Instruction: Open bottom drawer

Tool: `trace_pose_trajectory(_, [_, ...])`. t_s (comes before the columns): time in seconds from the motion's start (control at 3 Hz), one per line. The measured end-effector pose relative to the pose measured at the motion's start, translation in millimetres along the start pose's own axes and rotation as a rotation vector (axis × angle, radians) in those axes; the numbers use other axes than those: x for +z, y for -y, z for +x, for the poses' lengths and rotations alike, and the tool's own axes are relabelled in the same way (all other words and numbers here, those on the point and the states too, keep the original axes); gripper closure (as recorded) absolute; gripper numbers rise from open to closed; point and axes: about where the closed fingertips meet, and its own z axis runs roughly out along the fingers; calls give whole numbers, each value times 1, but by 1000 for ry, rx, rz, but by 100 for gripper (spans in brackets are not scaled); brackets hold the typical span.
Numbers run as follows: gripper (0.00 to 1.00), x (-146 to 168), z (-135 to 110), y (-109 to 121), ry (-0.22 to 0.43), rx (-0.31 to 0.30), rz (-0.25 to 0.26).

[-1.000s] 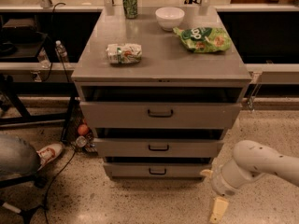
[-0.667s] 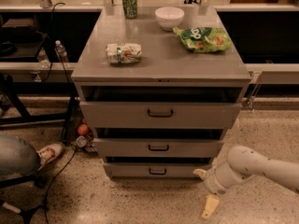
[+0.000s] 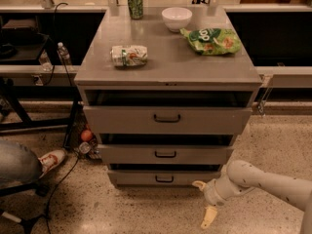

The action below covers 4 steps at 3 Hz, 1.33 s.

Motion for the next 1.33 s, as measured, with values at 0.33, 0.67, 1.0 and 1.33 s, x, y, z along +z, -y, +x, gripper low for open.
trace_pose_trajectory(0.33, [0,25,27,26,-38,-34,-6])
trace_pose_trajectory(0.67, [0,46,55,54,-64,-67,2])
trace_pose_trajectory(1.0, [0,52,74,74,-36,-93,60])
trace_pose_trajectory(1.33, [0,51,86,85,22,-116,126])
